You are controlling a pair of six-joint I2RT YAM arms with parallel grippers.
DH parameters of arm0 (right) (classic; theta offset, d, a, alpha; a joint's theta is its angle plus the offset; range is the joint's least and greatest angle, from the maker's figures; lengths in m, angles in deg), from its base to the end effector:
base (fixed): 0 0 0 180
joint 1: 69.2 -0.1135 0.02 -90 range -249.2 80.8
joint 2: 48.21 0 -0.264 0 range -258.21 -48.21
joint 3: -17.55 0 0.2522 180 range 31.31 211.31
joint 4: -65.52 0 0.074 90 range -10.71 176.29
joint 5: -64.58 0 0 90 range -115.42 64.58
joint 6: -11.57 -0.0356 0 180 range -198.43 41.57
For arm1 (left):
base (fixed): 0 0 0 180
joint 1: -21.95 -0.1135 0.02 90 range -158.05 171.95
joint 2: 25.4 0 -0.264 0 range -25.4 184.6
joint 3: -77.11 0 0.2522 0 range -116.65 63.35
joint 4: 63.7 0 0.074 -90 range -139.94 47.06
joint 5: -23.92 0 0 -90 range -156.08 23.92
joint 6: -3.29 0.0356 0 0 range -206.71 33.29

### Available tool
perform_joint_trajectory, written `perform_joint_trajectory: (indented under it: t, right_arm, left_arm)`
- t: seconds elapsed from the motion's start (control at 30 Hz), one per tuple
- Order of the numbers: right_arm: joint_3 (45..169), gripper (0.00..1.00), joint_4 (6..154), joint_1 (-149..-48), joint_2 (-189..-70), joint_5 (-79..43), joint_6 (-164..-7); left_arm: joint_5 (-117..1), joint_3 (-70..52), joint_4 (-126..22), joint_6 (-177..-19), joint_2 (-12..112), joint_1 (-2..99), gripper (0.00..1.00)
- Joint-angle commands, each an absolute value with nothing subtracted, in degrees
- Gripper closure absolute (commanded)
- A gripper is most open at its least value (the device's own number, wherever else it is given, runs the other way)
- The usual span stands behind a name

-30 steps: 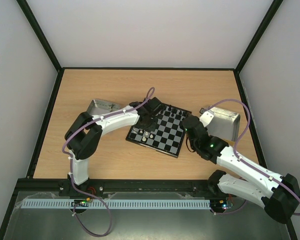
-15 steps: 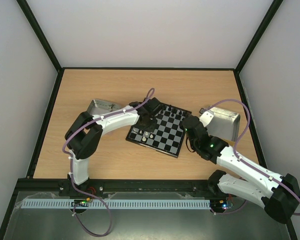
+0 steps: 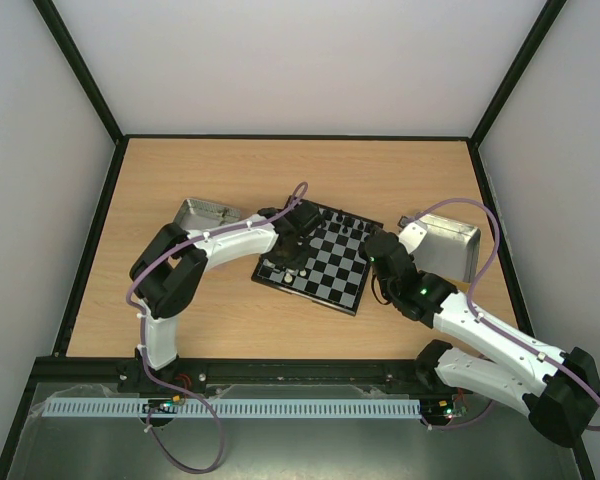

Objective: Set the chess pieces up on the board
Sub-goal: Adjust the chess piece on the chessboard.

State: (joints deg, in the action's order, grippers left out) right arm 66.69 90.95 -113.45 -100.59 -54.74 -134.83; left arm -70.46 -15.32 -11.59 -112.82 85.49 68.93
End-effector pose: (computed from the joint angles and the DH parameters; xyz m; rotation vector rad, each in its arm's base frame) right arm 0.1574 0.1290 0.2580 0.5274 1.9833 0.5868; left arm 0.2679 -0.2831 0.1770 0.4921 2.7740 -0.2006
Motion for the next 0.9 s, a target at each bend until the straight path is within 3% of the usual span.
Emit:
perform_joint_trajectory:
  t: [0.0,0.3,0.57,0.87]
  right_arm:
    - [65.9,0.75,89.5,-113.3,-100.0,-56.1,-135.4]
    - [65.9,0.75,89.5,-113.3,-99.9,-55.9,-135.4]
    - [65.7,0.75,89.5,-113.3,-99.7,-55.7,-135.4]
    - [65.5,0.75,89.3,-113.3,-99.8,-55.4,-135.5]
  left_arm:
    - [-69.9,-14.6,-9.9,-112.6,85.7,68.7,0.88]
    - [-69.8,-16.3,-10.1,-112.6,85.1,68.7,0.85]
    - [-69.2,-16.2,-10.1,-112.9,83.9,68.7,0.73]
    - [-66.7,-12.8,-11.1,-113.5,82.5,68.7,0.75]
